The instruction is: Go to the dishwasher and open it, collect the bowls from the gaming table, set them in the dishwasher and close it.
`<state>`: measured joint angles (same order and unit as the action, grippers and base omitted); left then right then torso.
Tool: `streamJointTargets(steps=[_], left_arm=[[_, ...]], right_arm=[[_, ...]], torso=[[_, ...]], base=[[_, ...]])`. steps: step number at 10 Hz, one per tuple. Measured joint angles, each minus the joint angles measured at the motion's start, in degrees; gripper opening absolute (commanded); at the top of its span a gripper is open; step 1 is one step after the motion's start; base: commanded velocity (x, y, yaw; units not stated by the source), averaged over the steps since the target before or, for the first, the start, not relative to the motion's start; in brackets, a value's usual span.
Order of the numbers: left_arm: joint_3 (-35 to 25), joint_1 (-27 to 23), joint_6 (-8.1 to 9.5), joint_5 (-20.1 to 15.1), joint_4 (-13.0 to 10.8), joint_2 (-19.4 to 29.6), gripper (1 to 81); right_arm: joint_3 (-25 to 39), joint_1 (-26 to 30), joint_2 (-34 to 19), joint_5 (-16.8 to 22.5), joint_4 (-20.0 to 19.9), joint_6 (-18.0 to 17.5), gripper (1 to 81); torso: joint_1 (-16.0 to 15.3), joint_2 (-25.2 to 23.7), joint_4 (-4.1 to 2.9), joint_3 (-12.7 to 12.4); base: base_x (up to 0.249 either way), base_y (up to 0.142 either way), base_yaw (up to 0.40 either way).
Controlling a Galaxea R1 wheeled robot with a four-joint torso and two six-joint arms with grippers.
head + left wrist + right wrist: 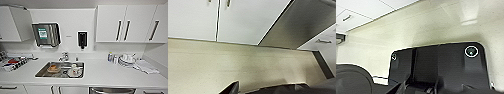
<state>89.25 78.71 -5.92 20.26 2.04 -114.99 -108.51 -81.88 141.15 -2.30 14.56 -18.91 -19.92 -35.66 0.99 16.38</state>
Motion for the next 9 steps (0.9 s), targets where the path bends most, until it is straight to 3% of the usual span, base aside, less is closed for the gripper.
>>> streamJointTargets(steps=[3,6,9], left_arm=[[-7.69,-3.02,0.11,-3.97,-1.93,1.82,81.1],[-16.09,-6.31,0.15,-5.68,-4.01,4.3,81.1],[-21.91,-9.18,0.12,-7.92,-5.78,5.96,81.1]], right_arm=[[-0.01,-0.02,0.24,0.18,0.0,0.0,81.1],[-0.01,-0.2,0.27,0.38,0.0,0.0,81.1],[-0.01,-0.06,0.27,0.41,-0.04,0.0,81.1]], torso=[[-3.78,-6.03,0.0,0.0],[-7.56,-12.02,0.0,0.04],[-10.69,-17.14,0.0,3.41]], base=[[0.0,0.0,0.0],[0.0,0.0,0.0],[0.0,0.0,0.0]])
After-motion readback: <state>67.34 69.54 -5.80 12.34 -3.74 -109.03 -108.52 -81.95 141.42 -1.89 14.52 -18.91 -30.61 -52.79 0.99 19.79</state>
